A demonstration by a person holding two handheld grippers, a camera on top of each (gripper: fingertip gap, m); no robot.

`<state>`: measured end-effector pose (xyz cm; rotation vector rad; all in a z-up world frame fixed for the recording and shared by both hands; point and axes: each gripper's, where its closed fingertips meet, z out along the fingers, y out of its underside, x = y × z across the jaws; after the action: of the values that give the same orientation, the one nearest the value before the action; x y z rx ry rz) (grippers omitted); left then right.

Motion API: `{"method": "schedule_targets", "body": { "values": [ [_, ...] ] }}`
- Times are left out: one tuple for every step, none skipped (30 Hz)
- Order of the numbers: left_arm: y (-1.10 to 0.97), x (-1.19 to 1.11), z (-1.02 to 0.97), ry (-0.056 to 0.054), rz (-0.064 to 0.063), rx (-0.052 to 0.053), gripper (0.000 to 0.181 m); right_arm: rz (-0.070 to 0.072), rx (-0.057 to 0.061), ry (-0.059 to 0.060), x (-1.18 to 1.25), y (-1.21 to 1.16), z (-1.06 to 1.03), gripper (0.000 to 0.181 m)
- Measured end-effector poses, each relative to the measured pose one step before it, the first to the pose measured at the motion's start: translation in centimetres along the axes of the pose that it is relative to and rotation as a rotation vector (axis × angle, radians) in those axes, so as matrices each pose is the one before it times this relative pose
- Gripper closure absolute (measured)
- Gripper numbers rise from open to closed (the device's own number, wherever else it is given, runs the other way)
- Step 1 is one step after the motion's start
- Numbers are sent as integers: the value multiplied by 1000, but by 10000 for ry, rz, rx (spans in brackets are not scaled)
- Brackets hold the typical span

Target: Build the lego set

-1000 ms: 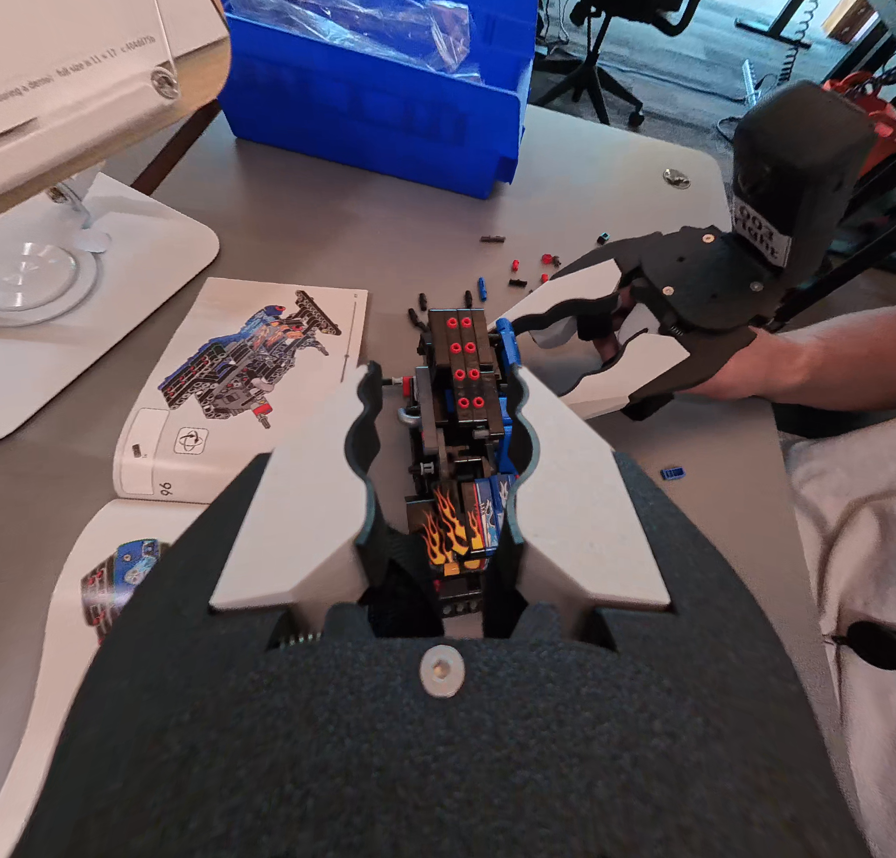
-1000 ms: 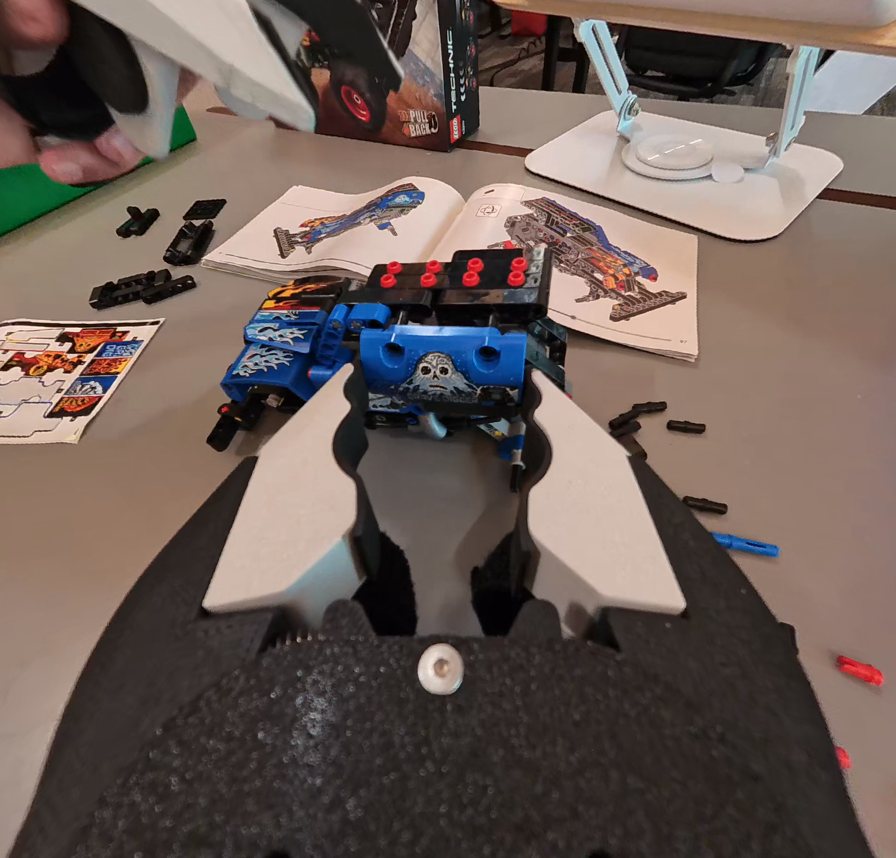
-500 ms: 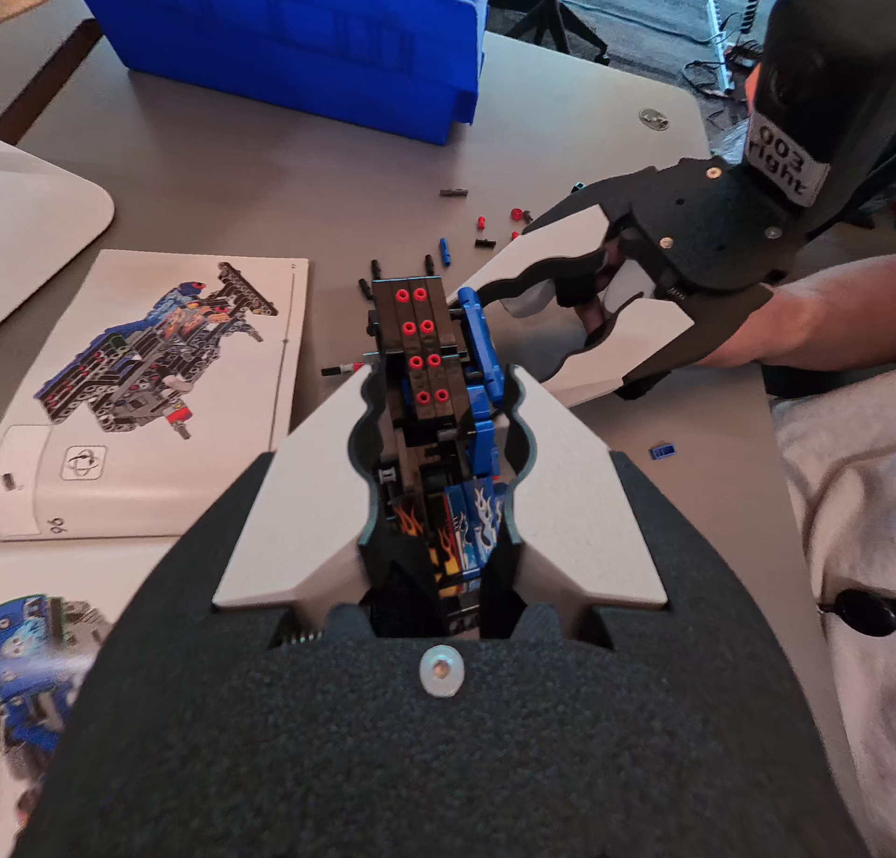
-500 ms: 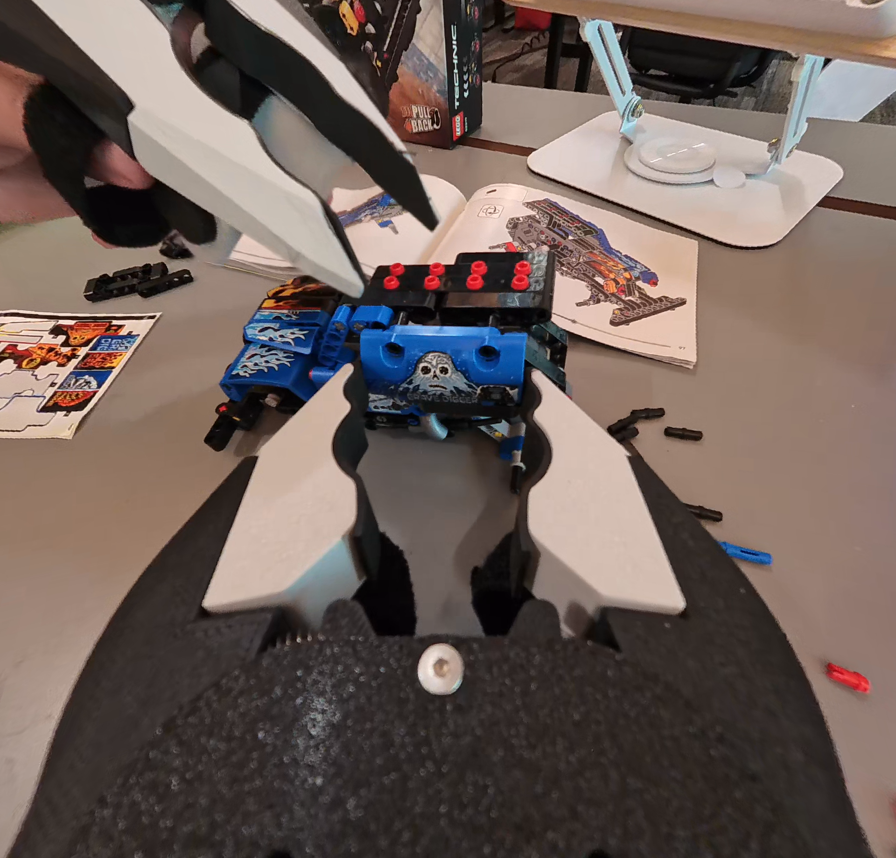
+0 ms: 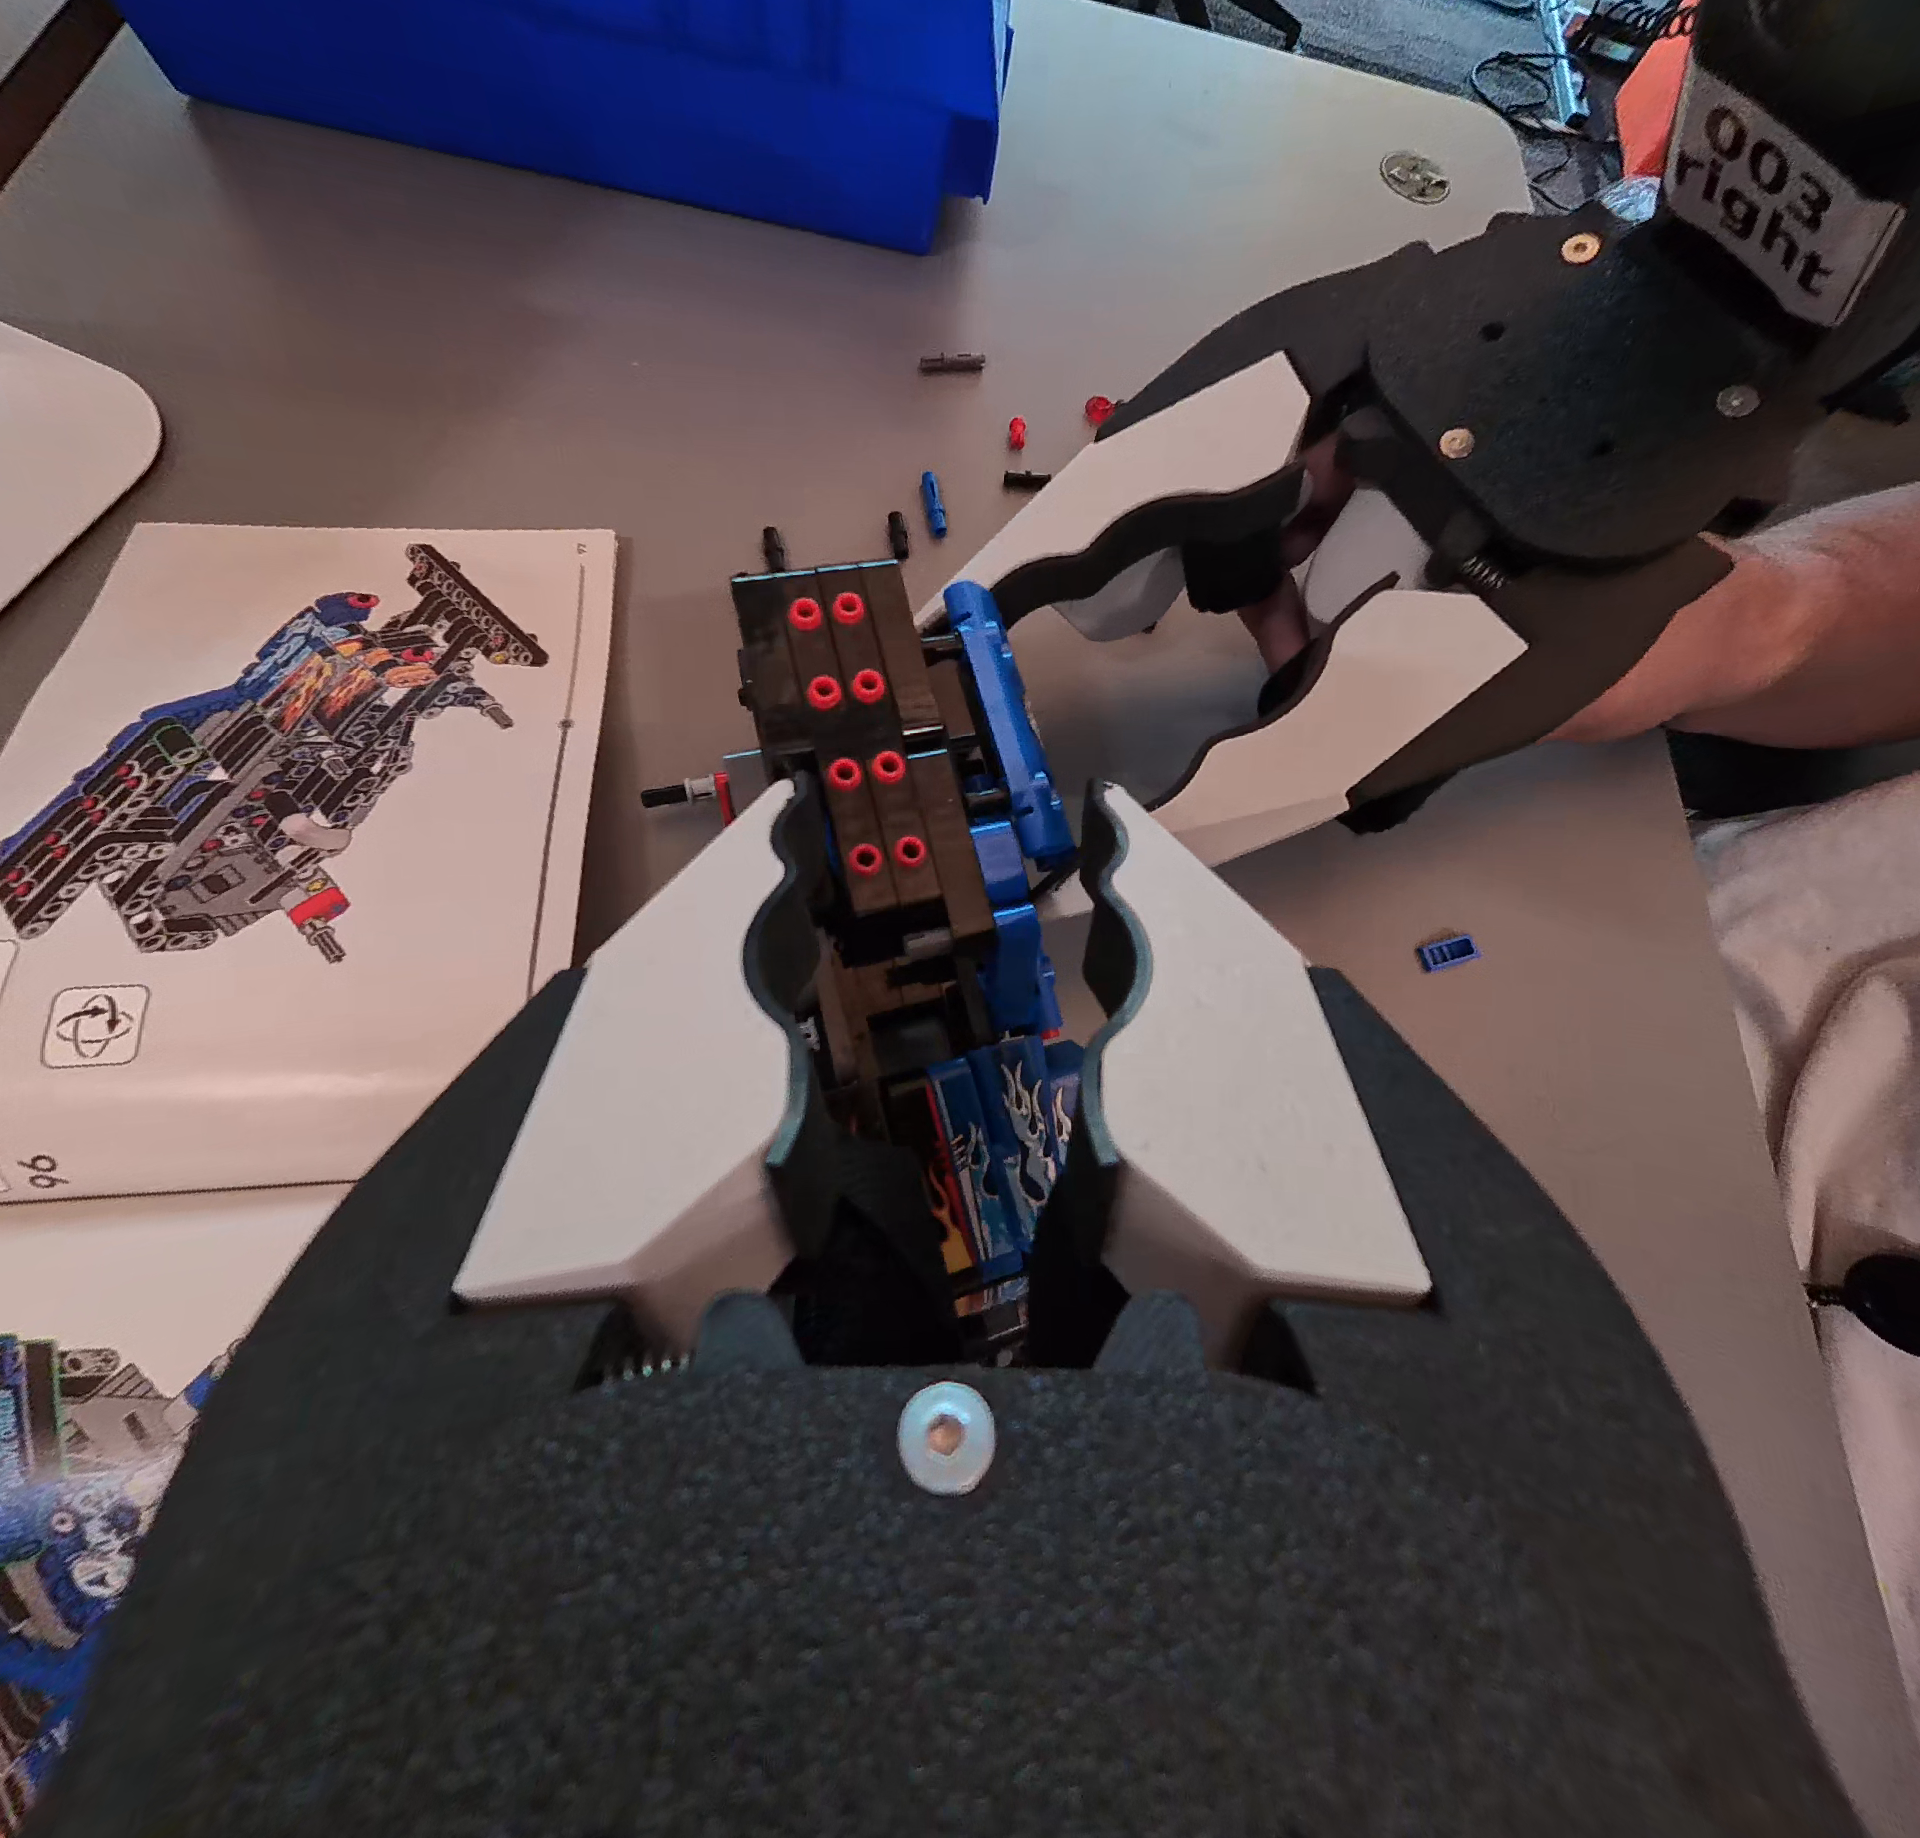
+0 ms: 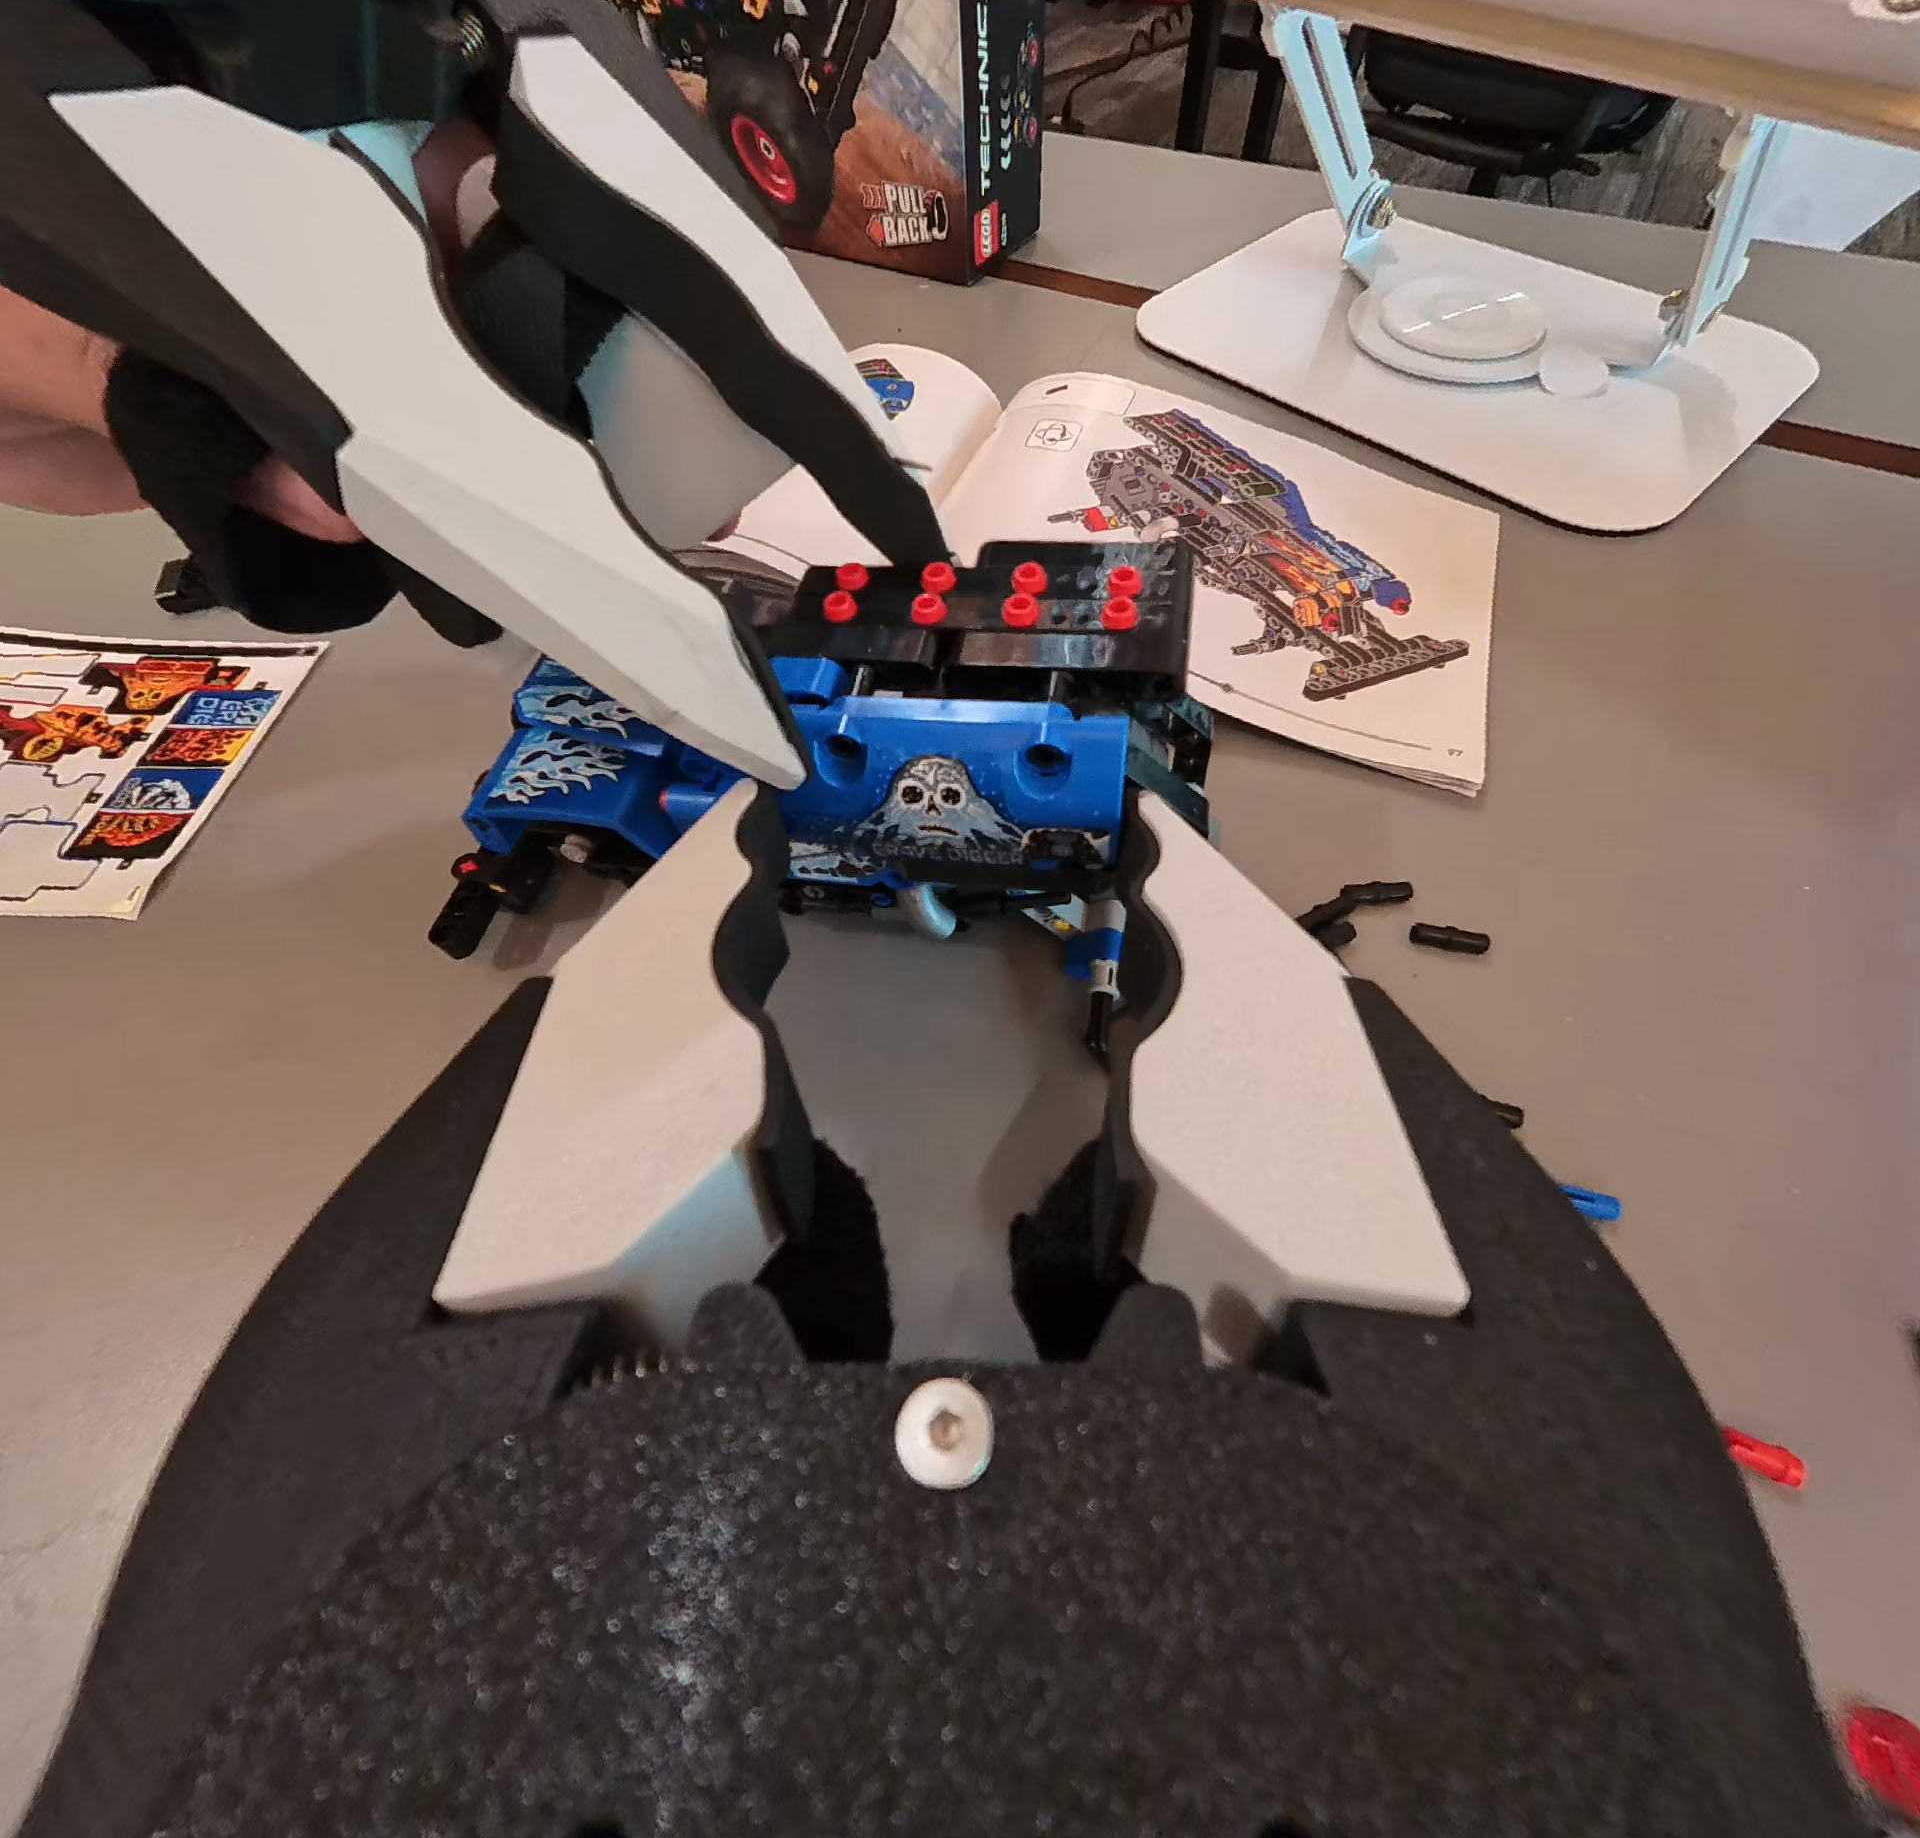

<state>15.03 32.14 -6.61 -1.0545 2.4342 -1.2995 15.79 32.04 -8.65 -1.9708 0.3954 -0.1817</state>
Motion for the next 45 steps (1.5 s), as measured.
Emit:
{"method": "schedule_targets", "body": {
  "values": [
    [-4, -4, 14, 0, -7, 5, 134, 3, -9, -5, 2, -8, 13, 119],
    [6, -1, 22, -2, 4, 5, 134, -6, 16, -5, 11, -3, 14, 119],
    [-1, -11, 8, 1, -5, 5, 133, -4, 33, -8, 13, -10, 13, 119],
    [-10, -18, 14, -5, -18, 8, 134, -5, 30, -2, 13, 5, 12, 119],
    [12, -16, 8, 0, -30, -14, 134, -11, 14, 3, -5, 6, -21, 119],
    [23, 9, -20, 16, -19, -30, 134, -24, 31, 14, 16, -27, -37, 119],
    [-57, -20, -120, -7, 5, 8, 134, -55, 36, 55, 81, -14, -78, 119],
    [-194, -171, -290, -94, 12, 74, 133, -67, 2, 51, 95, 27, -136, 119],
    [-307, -259, -489, -117, -7, 111, 134, -17, 32, 48, 150, -22, -206, 119],
    [-397, -245, -592, -64, -48, 149, 133, 63, 80, -2, 137, -104, -224, 119],
    [-467, -198, -663, -13, -85, 181, 133, 146, 145, -47, 106, -222, -234, 119],
    [-480, -225, -659, -26, -95, 200, 133, 166, 147, -50, 123, -282, -179, 119],
    [-420, -291, -606, -79, -83, 177, 134, 100, 109, -46, 84, -238, -105, 119],
    [-312, -376, -562, -147, -67, 105, 134, 11, 74, -30, 48, -169, -23, 119],
    [-246, -416, -520, -189, -47, 74, 134, -42, 27, 9, 44, -46, 40, 119],
    [-284, -297, -490, -129, -12, 105, 134, -66, -24, 6, -2, 93, 93, 119],
    [-352, -127, -475, -48, 1, 150, 134, -60, -43, -4, -53, 166, 105, 119],
    [-370, -55, -439, -10, -10, 154, 134, -59, -6, -7, -59, 131, 82, 119],
    [-326, -45, -407, -13, -13, 122, 134, -38, -20, -2, -46, 132, 62, 119],
    [-297, -67, -365, -39, 7, 93, 135, -19, -31, -19, -58, 114, 53, 119],
    [-240, -64, -325, -57, 38, 66, 135, -8, -8, -7, 1, 59, 37, 119],
    [-176, -89, -288, -75, 63, 30, 135, 18, -9, -12, 19, 31, 20, 119],
    [-151, -132, -299, -111, 87, 14, 135, 37, -8, -25, 6, 18, 23, 119],
    [-159, -182, -333, -153, 112, 7, 135, 28, -12, -13, 27, 49, 7, 119],
    [-199, -252, -399, -193, 125, 10, 135, 7, -9, 3, 38, 60, 4, 119],
    [-274, -288, -497, -218, 122, 32, 135, -5, -4, 2, 27, 66, 5, 119],
    [-353, -332, -616, -234, 103, 67, 136, -13, -8, -17, -21, 59, 10, 119],
    [-433, -364, -716, -244, 90, 102, 136, -26, 5, -23, -48, 56, 14, 119],
    [-501, -371, -840, -239, 79, 125, 136, -36, 35, -13, -55, 3, -15, 119],
    [-594, -387, -948, -233, 62, 170, 137, -64, 101, 15, -31, -94, -64, 119],
    [-632, -382, -1028, -206, 31, 197, 137, -105, 128, 13, -65, -160, -112, 119],
    [-652, -371, -1040, -182, -13, 205, 137, -134, 102, 4, -88, -146, -136, 119],
    [-621, -366, -1031, -168, -47, 206, 137, -113, 68, 25, -71, -110, -139, 119],
    [-619, -372, -974, -175, -41, 222, 138, -86, 97, 15, -119, -157, -171, 119],
    [-616, -377, -911, -185, -8, 243, 139, -37, 75, 5, -137, -104, -168, 119],
    [-564, -333, -808, -167, 18, 219, 140, -6, 20, -28, -169, 32, -138, 119],
    [-458, -251, -696, -123, 48, 152, 141, 0, -8, -48, -170, 118, -76, 119],
    [-372, -221, -585, -123, 68, 110, 141, 7, -36, -54, -155, 145, -56, 119],
    [-329, -215, -498, -138, 82, 88, 142, -23, 3, -29, -137, 56, -52, 119],
    [-231, -183, -408, -138, 88, 48, 142, -61, 23, 3, -95, -7, -59, 119],
    [-155, -154, -327, -131, 95, 5, 142, -83, 16, 6, -110, -29, -31, 119],
    [-151, -113, -257, -135, 98, 14, 142, -99, 7, 4, -121, -17, -10, 119],
    [-128, -51, -194, -122, 101, 26, 142, -93, -18, 6, -125, 13, 14, 119],
    [-65, 42, -114, -81, 116, -8, 142, -81, -33, 2, -129, 31, 40, 119],
    [25, 79, -31, -63, 132, -55, 143, -84, -34, -15, -142, 49, 48, 119]
  ]
}}
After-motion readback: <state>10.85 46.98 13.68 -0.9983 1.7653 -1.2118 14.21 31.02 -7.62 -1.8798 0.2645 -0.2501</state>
